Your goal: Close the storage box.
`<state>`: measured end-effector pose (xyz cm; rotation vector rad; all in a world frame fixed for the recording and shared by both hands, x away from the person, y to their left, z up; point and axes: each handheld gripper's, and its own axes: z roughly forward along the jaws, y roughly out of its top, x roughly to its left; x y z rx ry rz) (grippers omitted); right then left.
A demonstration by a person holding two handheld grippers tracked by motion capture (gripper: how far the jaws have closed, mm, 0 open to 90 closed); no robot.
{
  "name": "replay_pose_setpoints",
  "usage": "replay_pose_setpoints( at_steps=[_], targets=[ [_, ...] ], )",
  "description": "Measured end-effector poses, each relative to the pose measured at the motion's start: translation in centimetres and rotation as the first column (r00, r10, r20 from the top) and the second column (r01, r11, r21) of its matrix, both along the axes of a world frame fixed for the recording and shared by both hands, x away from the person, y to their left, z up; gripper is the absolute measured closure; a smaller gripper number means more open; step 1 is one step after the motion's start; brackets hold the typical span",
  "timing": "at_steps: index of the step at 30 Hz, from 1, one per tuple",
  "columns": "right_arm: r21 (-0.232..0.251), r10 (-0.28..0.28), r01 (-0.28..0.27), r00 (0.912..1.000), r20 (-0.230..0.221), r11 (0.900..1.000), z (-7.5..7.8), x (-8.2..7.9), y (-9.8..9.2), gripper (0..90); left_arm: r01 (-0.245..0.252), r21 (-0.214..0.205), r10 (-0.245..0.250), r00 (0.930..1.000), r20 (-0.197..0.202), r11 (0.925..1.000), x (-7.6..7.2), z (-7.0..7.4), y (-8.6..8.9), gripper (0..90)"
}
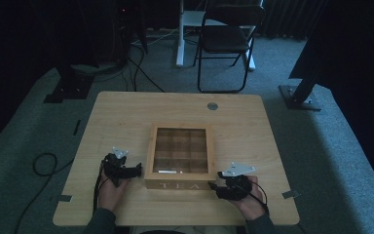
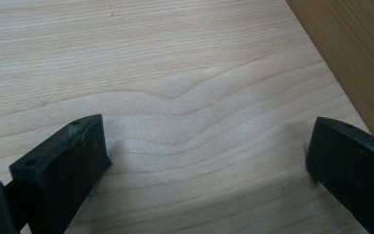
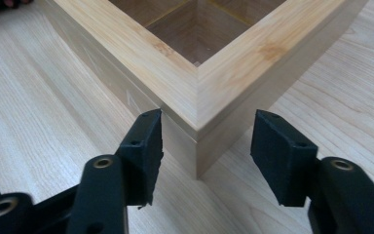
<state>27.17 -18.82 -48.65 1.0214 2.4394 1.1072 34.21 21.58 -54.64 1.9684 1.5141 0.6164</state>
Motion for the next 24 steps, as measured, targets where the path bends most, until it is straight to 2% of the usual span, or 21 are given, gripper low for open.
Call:
replay_pose_setpoints(
  at_steps=[6, 10, 16, 20, 21, 24],
  targets=[
    [0.062, -0.025, 0.025, 0.9996, 0.010, 0.9978, 0.7, 0.1, -1.4, 41.3, 0.000, 0.000, 0.000, 1.0000, 0.000, 1.0000, 0.0, 0.0, 0.0, 1.6],
    [0.145, -0.045, 0.044, 0.9990, 0.004, 0.9884, 1.4, 0.4, -2.3, 41.5, 0.000, 0.000, 0.000, 1.0000, 0.000, 1.0000, 0.0, 0.0, 0.0, 1.6],
    [0.149, -0.117, 0.112, 0.9929, 0.023, 0.9824, 2.1, 1.6, -3.1, 41.6, -0.001, -0.001, 0.001, 1.0000, 0.001, 1.0000, 0.0, 0.0, 0.0, 1.6],
    [0.174, -0.207, 0.204, 0.9783, -0.001, 0.9634, 1.3, 3.9, -4.3, 41.7, -0.001, -0.002, 0.001, 1.0000, 0.001, 1.0000, 0.0, 0.0, 0.0, 1.6],
    [0.161, -0.243, 0.241, 0.9700, -0.004, 0.9571, 0.9, 4.7, -4.5, 41.1, -0.001, -0.001, 0.001, 1.0000, 0.001, 1.0000, 0.0, 0.0, 0.0, 1.6],
    [0.125, -0.306, 0.306, 0.9517, -0.022, 0.9436, -0.5, 6.7, -4.6, 40.5, -0.001, -0.002, 0.001, 1.0000, 0.001, 1.0000, 0.0, 0.0, 0.0, 1.6]
  ],
)
